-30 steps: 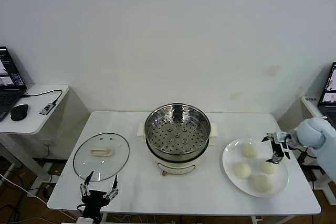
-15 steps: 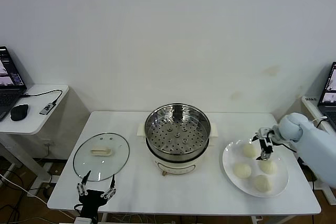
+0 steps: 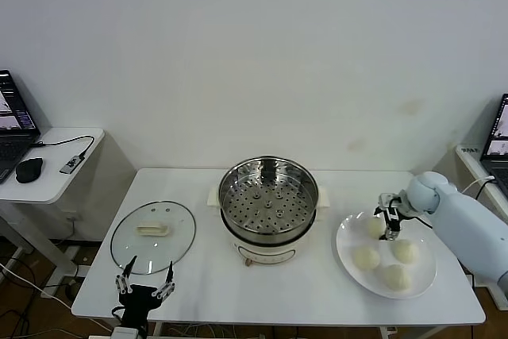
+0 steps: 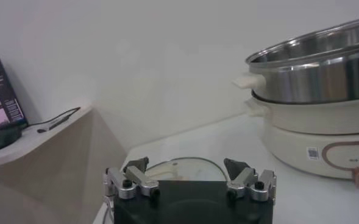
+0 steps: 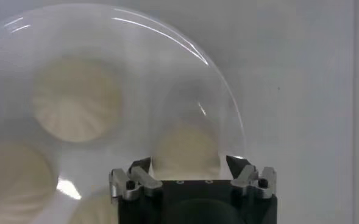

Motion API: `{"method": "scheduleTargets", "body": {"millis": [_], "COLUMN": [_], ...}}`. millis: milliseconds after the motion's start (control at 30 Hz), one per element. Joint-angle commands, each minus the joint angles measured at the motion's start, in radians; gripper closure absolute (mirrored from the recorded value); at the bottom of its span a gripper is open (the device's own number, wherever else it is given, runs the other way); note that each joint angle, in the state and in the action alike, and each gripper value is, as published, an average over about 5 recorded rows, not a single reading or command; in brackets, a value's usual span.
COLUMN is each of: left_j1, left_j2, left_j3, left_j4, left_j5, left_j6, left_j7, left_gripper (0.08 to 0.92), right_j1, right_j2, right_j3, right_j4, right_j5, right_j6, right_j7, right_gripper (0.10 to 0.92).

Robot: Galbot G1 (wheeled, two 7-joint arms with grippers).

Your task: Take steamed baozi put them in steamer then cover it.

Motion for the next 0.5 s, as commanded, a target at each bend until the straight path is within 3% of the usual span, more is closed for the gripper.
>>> {"method": "scheduleTargets", "body": {"millis": [33, 267, 500], "left_j1": [0.000, 0.001, 0.006], "left_j2": [0.000, 0.001, 0.006], "left_j3": [-0.002, -0.004, -0.006], "left_j4": [-0.001, -0.003, -0.008], "left_j5": [-0.001, -0.002, -0.008], "left_j6": [0.000, 0.000, -0.001], "left_j7": [0.000, 0.000, 0.002], "left_gripper": [0.177, 0.177, 0.177], "right_j1": [0.007, 0.017, 0.130], "right_j2": [0.009, -0.050, -0.174], "right_j3": [-0.009, -0.017, -0.110], "right_j4": [-0.009, 0.050, 0.190], "right_j5": [-0.007, 0.029, 0.150], "right_j6": [-0.005, -0.010, -0.028], "right_j7": [0.001, -0.007, -0.021], "right_gripper": [0.388, 0.443, 0.446]}}
